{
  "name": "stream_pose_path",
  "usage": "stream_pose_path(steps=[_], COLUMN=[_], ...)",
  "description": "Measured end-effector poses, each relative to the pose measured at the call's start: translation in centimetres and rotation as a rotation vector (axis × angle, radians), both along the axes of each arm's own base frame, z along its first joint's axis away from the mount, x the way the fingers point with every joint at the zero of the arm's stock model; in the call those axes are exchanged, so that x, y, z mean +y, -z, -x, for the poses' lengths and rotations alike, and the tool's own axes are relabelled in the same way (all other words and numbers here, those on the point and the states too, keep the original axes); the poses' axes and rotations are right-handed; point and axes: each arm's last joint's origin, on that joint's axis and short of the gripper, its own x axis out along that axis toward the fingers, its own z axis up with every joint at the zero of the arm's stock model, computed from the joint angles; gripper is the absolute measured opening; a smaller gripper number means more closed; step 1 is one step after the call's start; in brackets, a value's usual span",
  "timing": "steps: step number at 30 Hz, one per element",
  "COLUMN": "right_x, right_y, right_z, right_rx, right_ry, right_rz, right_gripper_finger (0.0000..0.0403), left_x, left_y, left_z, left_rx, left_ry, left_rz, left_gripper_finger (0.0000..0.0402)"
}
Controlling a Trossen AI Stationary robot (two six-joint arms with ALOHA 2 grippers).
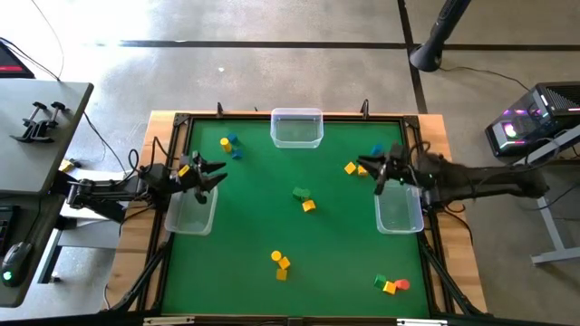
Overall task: Sort blocks by size
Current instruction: Put the blue cylindrical block into the right transparent bin
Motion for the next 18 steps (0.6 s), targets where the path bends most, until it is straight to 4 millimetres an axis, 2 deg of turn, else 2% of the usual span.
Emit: stream_pose_path(steps=[5,10,14,18], right_x=[-1.7,-4.1,-6.6,-9.8], right_y=[-5.0,-8.1,-8.5,-7.3], right_z=[-0.3,-1.3,-2.1,-2.5], right_rx=[0.298,0.516,0.708,0.842], right_ry=[0.176,0.299,0.357,0.383], right_rz=[-0.005,-0.036,-0.111,-0.232], right_gripper_finger=[0.0067,0.0068,0.0094,0.0144], left_x=[0.1,0.1,0.1,0.1], left_y=[0.0,0.0,-0.1,-0.1], left_z=[0.0,0.0,0.0,0.0], left_rx=[0.000,-0.002,-0.007,-0.007], left_ry=[-0.041,-0.042,-0.041,-0.041], left_rz=[0.003,0.002,0.002,0.002], left_gripper_finger=[0.0190,0.0190,0.0190,0.0190])
